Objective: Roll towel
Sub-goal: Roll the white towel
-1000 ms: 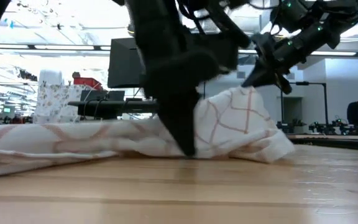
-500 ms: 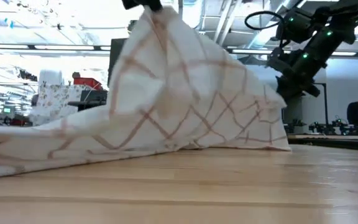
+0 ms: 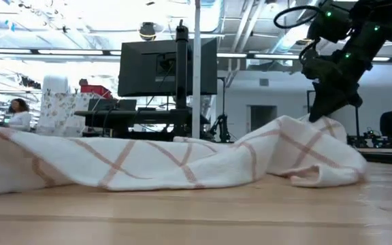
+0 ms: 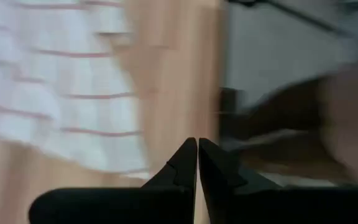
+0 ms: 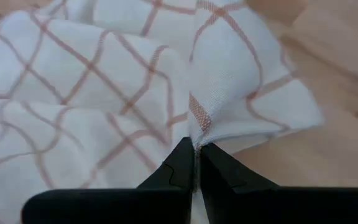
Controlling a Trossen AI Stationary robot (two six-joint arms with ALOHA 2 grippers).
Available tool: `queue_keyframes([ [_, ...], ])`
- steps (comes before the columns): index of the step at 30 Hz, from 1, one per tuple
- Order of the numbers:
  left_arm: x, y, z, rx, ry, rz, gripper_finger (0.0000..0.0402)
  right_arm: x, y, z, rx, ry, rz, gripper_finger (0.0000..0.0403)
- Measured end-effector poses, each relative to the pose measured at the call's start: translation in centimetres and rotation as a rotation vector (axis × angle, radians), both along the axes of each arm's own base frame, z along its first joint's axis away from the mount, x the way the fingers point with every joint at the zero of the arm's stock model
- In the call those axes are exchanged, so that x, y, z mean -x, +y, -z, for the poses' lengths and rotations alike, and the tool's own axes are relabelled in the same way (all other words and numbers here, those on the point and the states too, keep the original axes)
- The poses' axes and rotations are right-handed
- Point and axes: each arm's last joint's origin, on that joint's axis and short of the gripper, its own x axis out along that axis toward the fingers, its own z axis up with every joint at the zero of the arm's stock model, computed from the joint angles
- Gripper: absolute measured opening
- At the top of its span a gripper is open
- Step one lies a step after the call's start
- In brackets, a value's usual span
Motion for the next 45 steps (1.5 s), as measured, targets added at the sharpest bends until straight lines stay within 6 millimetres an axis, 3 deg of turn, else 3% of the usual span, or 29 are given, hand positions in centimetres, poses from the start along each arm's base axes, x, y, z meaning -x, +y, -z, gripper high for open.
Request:
queue_keyframes([
  [6,-1.5,2.0,1.0,-0.014,0.043,-0.048,0.0,-0.2,2.3,-0.1,-0.197,-0.033,-0.136,0.011],
  [11,-1.8,3.5,2.3,-0.016,0.098,0.022,0.0,0.9,4.8,0.6,-0.316,0.11,-0.104,0.0181],
  [15,-1.9,5.3,4.3,-0.001,0.168,0.093,0.0,1.2,6.9,0.4,-0.368,0.103,-0.097,0.0209],
  [21,-3.4,9.7,10.0,0.007,0.107,0.118,0.0,-2.3,10.6,-0.5,-0.322,-0.241,-0.145,0.021],
  [26,-4.3,13.7,14.1,0.017,-0.045,-0.006,0.0,-4.6,12.1,2.7,-0.246,-0.278,0.137,0.0191],
  [31,-3.9,14.1,18.0,0.023,-0.052,-0.015,0.0,-6.2,12.8,6.5,-0.24,-0.215,0.246,0.0173],
  [35,-2.7,13.3,20.5,0.044,0.067,-0.028,0.0,-7.2,14.5,7.5,-0.282,-0.14,0.179,0.0165],
  [38,-2.2,12.2,20.1,0.084,0.089,0.023,0.0,-6.9,17.2,7.8,-0.343,-0.051,0.045,0.0162],
  [41,-1.7,11.4,17.5,0.075,-0.007,0.097,0.0,-5.5,20.4,7.8,-0.421,0.026,-0.048,0.0159],
  [45,-0.7,11.7,14.5,0.056,-0.099,0.109,0.0,-2.5,23.9,6.8,-0.515,0.139,-0.076,0.0156],
])
